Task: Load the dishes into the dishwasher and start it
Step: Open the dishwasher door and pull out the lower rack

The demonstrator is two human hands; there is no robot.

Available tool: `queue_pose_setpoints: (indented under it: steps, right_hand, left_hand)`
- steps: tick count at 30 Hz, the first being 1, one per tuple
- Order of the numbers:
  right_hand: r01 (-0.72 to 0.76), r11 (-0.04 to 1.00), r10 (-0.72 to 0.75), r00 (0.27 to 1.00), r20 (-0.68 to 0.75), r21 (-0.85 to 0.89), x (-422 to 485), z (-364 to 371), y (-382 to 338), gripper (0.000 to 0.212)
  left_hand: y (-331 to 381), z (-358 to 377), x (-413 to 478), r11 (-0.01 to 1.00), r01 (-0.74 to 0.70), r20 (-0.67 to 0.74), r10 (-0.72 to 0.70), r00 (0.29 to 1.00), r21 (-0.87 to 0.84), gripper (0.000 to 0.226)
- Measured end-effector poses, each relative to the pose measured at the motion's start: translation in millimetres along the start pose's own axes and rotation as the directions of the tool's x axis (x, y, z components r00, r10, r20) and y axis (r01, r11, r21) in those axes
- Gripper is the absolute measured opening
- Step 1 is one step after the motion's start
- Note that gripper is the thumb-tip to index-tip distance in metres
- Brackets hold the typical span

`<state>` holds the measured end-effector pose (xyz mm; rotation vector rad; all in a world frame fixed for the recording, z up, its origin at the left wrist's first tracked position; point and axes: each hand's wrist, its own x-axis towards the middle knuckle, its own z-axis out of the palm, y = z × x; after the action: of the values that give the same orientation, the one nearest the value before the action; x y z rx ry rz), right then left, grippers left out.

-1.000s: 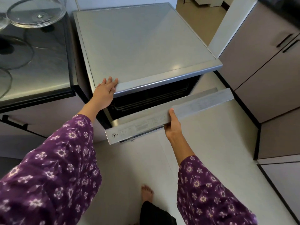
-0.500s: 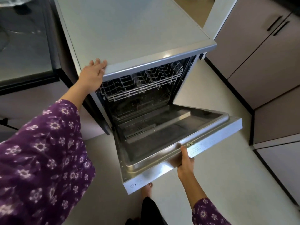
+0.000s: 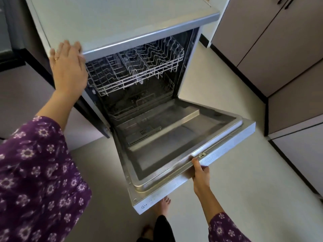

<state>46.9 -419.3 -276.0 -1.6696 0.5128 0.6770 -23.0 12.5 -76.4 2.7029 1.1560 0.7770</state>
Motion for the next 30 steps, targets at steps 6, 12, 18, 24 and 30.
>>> queue_pose_setpoints:
  steps: [6, 12, 18, 24, 30]
  right_hand:
    - [-0.002, 0.997, 0.000, 1.000, -0.029, -0.080, 14, -24, 26, 0.052]
    - [-0.048, 0.995, 0.051, 0.998, 0.026, -0.093, 31, -45, 53, 0.049]
    - [-0.125, 0.992, 0.123, 0.988, 0.098, 0.016, 51, -66, 84, 0.044]
    - [-0.181, 0.983, 0.181, 0.978, 0.104, -0.008, 75, -82, 119, 0.036]
    - [-0.187, 0.974, 0.197, 0.978, 0.071, -0.129, 98, -91, 149, 0.019]
  left_hand:
    - [37, 31, -61, 0.999, 0.033, 0.029, -0.033, 0.999, -0.015, 0.054]
    - [60, 76, -145, 0.993, 0.082, 0.226, -0.062, 0.972, -0.082, 0.051]
    - [75, 118, -223, 0.983, 0.157, 0.406, -0.106, 0.908, -0.094, 0.050]
    - [81, 161, -315, 0.976, 0.213, 0.620, -0.143, 0.771, -0.041, 0.043]
    - [76, 194, -436, 0.967, 0.222, 0.905, -0.203, 0.374, 0.125, 0.047]
